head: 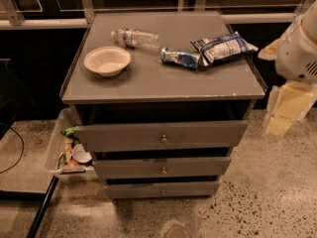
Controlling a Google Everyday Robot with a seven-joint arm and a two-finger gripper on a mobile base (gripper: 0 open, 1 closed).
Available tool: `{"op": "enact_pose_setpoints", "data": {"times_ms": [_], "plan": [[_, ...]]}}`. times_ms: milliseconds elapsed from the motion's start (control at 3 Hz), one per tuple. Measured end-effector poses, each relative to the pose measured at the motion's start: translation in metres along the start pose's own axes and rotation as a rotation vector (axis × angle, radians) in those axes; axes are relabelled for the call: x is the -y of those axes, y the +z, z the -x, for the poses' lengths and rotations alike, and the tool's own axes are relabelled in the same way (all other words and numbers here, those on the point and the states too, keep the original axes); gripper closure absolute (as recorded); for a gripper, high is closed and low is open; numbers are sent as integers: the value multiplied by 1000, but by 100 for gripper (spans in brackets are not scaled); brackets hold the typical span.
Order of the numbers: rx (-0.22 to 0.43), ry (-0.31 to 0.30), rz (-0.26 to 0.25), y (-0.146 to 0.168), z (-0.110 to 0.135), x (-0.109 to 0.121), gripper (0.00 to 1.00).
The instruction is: Open middle drawer
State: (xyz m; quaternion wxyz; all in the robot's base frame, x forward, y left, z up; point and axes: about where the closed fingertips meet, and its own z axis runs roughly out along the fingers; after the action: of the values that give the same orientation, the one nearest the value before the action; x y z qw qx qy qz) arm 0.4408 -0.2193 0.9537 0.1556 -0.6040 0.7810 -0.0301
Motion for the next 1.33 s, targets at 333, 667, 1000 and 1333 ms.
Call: {"op": "enact_pose_setpoints", "data": {"times_ms": [333, 667, 1000, 1333], "plan": [[9, -18, 15, 42, -13, -10, 0], [43, -47, 15, 81, -27, -19, 0], [93, -95, 42, 132, -35, -29, 0], [93, -95, 42, 132, -35, -29, 0]]}}
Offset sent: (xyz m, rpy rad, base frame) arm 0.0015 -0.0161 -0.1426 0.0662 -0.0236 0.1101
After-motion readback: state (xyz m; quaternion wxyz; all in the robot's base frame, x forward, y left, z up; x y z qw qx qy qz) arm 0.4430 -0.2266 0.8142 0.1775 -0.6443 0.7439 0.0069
